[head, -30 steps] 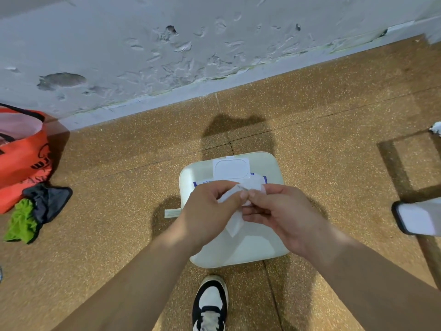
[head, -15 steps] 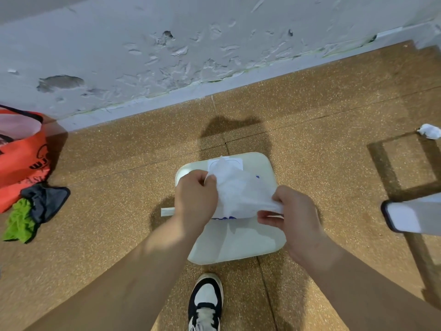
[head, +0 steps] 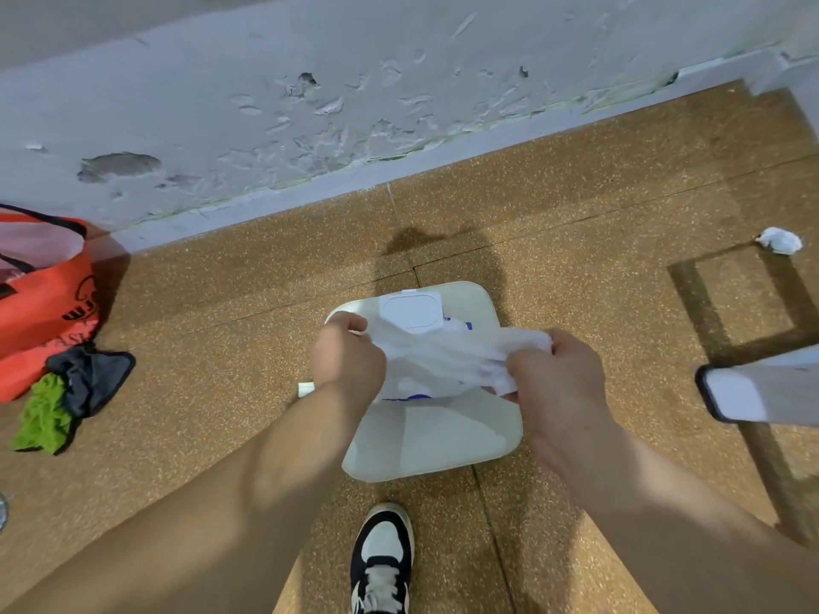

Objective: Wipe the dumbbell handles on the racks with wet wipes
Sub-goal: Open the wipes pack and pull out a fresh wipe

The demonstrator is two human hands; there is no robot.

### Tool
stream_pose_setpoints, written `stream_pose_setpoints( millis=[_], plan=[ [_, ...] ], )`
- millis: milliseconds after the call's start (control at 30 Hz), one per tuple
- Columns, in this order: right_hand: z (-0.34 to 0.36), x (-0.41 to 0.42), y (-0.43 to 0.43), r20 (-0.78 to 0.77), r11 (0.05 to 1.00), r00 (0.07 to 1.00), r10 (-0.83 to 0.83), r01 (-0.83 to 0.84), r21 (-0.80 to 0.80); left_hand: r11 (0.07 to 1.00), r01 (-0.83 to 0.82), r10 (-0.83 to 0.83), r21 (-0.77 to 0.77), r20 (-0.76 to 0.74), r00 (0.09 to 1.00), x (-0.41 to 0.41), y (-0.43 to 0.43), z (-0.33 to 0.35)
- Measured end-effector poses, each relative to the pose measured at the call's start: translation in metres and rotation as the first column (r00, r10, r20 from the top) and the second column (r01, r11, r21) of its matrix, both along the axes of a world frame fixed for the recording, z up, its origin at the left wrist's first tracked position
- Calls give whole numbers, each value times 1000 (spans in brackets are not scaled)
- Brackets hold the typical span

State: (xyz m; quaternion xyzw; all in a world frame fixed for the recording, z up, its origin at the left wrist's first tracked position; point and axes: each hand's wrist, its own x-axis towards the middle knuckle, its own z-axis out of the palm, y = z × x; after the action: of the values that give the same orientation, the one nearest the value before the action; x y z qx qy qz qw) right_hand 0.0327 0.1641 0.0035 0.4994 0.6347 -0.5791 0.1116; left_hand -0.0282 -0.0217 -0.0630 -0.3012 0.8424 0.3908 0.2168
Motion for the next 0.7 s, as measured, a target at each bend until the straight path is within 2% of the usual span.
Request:
stream_pose_setpoints(
  millis=[100,200,367,433,500,533,567,600,633,700],
  plan=[
    [-5,2,9,-6,996,1000,-22,23,90,999,-14,12,-44,-39,999,-2,-9,1],
    [-5,5,6,-11,996,1000,3,-3,85,986,62,-75,-157,-76,994,-1,-9,4],
    [12,-1,-8,-58,986,998,8,-17,-164,958,277,-274,-80,47,961,11,8,16],
    [24,-6,-7,-74,971,997,-22,4,-240,916,374,-364,-144,88,927,14,6,25],
    [45,-6,-4,-78,952,996,-37,11,-306,888,419,-424,-189,13,905,22,12,50],
    [59,-5,-2,-80,936,996,-41,10,-353,904,409,-418,-125,-52,907,29,18,66],
    [75,-5,-1,-85,913,995,-46,7,-407,939,344,-342,14,-84,936,36,26,85],
    [95,-4,2,-96,889,994,-56,6,-458,951,238,-238,197,-23,971,40,35,111],
    [117,-1,5,-106,866,992,-69,7,-500,918,105,-144,382,74,987,42,45,139],
    [163,6,16,-131,834,985,-108,18,-552,723,-132,-56,679,247,967,48,58,188]
  ],
)
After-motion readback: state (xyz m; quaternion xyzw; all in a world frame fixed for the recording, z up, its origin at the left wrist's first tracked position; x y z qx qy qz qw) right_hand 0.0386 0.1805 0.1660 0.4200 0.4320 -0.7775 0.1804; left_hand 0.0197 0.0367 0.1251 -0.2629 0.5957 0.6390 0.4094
